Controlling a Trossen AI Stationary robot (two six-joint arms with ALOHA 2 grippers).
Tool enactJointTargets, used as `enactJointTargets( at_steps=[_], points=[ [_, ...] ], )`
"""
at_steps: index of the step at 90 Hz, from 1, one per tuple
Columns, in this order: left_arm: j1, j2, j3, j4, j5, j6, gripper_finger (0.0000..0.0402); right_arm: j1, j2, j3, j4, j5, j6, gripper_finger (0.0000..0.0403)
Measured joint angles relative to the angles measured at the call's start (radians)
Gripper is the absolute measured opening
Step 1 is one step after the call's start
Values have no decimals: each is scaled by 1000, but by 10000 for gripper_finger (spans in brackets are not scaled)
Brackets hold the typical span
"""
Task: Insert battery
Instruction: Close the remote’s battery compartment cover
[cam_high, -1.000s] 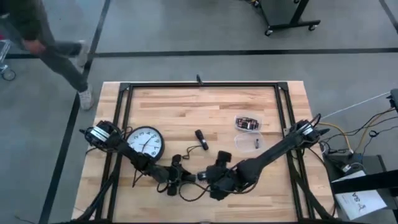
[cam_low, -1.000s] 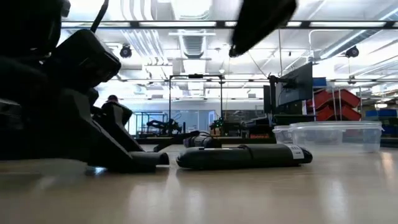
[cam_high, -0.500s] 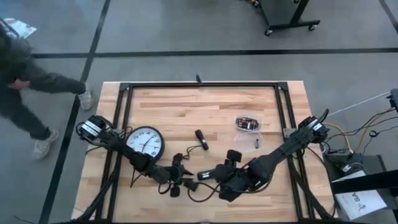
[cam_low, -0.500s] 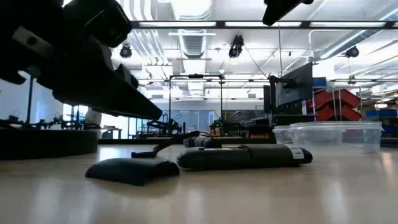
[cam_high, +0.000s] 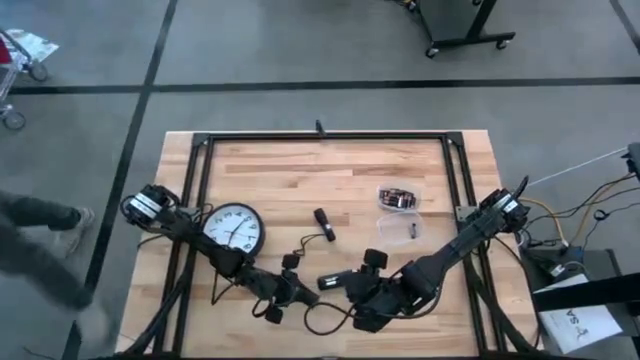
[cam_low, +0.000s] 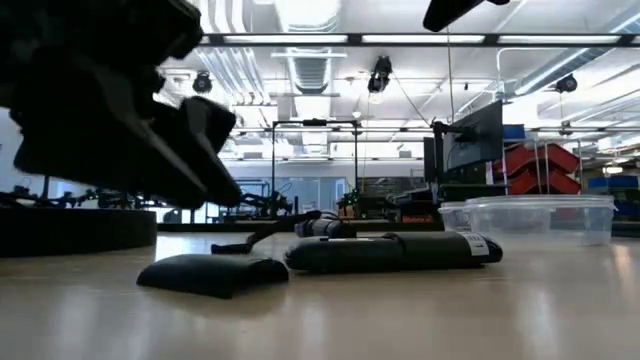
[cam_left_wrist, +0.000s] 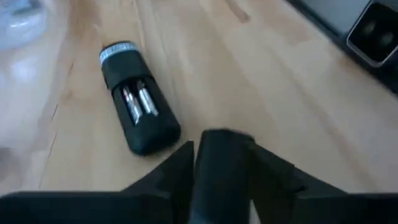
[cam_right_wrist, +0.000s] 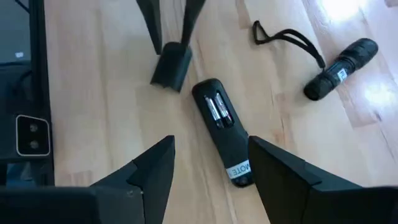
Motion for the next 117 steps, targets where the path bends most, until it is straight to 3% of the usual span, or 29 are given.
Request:
enactJointTargets(
  at_steps=[17,31,80,117],
  points=[
    [17,38,-4,53,84,55,231,-3,0,-14,54,17,-29,191],
    [24,63,-4,97,112,71,269,-13,0,-26,116,29,-86,190],
    [37,72,-7,154,131,21,237,-60,1,-158,438,26,-246,192],
    [41,260,-10,366,141,-15,253,-25,1,-310,645,22,-193,197]
  ],
)
